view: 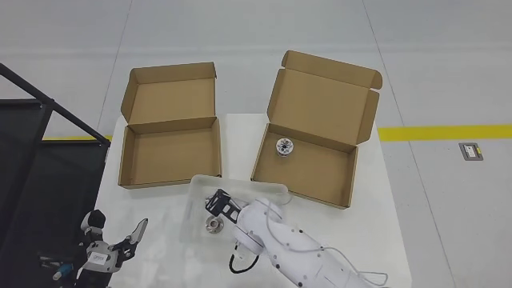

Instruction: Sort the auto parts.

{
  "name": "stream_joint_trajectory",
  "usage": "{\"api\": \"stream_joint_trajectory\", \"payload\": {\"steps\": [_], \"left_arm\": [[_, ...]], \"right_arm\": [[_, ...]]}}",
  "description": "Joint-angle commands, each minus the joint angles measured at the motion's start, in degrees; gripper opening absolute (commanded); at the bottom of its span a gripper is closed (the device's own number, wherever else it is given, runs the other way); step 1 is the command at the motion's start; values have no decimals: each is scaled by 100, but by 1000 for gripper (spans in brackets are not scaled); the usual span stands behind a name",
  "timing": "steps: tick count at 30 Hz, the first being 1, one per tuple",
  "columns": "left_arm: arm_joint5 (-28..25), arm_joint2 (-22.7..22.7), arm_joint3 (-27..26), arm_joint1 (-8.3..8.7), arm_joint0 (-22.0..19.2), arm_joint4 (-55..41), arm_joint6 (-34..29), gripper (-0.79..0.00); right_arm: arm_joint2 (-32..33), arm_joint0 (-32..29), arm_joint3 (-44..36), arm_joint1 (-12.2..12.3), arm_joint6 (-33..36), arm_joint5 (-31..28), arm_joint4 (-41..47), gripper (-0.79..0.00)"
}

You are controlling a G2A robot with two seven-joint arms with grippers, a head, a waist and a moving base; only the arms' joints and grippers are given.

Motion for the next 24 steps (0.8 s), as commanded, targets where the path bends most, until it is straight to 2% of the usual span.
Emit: {"api": "stream_joint_trajectory", "payload": {"steps": [1,13,14,21,24], "left_arm": [[0,0,0,0,0,0,0,0],[0,0,0,0,0,0,0,0],[0,0,0,0,0,0,0,0],[0,0,0,0,0,0,0,0],[0,0,0,0,0,0,0,0]], "right_arm": [[-23,50,160,-46,-38,10,24,-416],[-36,334,1024,-318,-309,-9,267,-465],[-29,346,1067,-335,-317,-19,291,-517],[8,436,1319,-436,-302,-75,374,-597],[42,467,1399,-467,-291,-117,416,-705]]}}
